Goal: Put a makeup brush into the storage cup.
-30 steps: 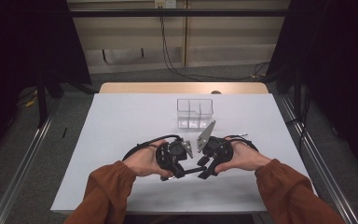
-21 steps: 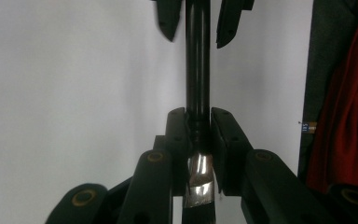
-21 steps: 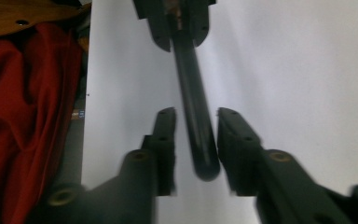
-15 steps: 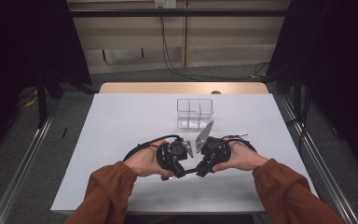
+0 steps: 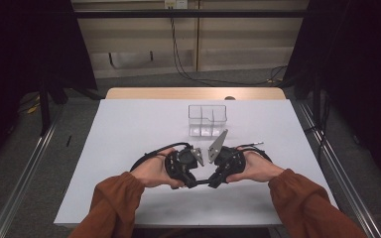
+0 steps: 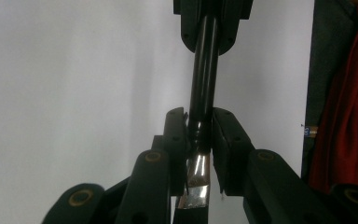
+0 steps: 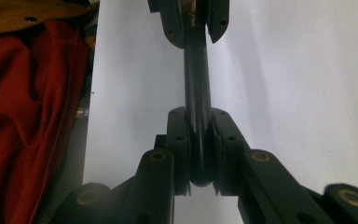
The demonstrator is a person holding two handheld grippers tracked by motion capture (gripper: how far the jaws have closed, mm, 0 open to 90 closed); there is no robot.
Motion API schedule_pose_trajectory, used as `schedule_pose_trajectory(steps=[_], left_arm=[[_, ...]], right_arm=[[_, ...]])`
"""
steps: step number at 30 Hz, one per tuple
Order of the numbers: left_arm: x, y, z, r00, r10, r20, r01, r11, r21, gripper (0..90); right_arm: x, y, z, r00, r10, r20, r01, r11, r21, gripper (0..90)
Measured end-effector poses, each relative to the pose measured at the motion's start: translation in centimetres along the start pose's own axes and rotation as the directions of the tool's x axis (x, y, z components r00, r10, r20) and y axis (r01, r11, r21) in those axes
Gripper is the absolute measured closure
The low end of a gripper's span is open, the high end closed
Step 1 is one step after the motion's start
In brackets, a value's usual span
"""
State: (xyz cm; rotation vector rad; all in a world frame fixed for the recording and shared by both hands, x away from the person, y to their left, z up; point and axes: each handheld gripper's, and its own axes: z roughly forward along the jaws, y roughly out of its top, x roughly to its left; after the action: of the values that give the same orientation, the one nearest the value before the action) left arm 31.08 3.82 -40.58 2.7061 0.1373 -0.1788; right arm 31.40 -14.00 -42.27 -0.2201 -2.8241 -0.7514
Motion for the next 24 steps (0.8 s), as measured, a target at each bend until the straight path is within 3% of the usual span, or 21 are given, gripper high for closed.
schedule_pose_trajectory(steps=[6,15,18,24], left_arm=[[0.5,-0.5,-0.4,0.9997,-0.022,0.012,0.022,0.9981,-0.058,71.4],[1.1,-1.1,-0.7,0.9959,-0.079,-0.045,0.073,0.9906,-0.116,43.4],[1.2,-1.6,-0.6,0.9909,-0.11,-0.077,0.1,0.9872,-0.124,28.7],[1.7,-2.7,-0.8,0.9801,-0.164,-0.111,0.141,0.9714,-0.191,11.0]], right_arm=[[-0.1,-0.1,-0.3,0.9999,0.01,0.006,-0.009,1.0,-0.021,79.8],[-0.1,-0.4,-0.8,0.9996,0.023,0.016,-0.022,0.999,-0.044,79.8],[-0.2,-0.6,-0.9,0.9995,0.022,0.023,-0.021,0.998,-0.054,79.8],[-0.4,-0.9,-1.3,0.9977,0.052,0.044,-0.048,0.996,-0.07,79.8]])
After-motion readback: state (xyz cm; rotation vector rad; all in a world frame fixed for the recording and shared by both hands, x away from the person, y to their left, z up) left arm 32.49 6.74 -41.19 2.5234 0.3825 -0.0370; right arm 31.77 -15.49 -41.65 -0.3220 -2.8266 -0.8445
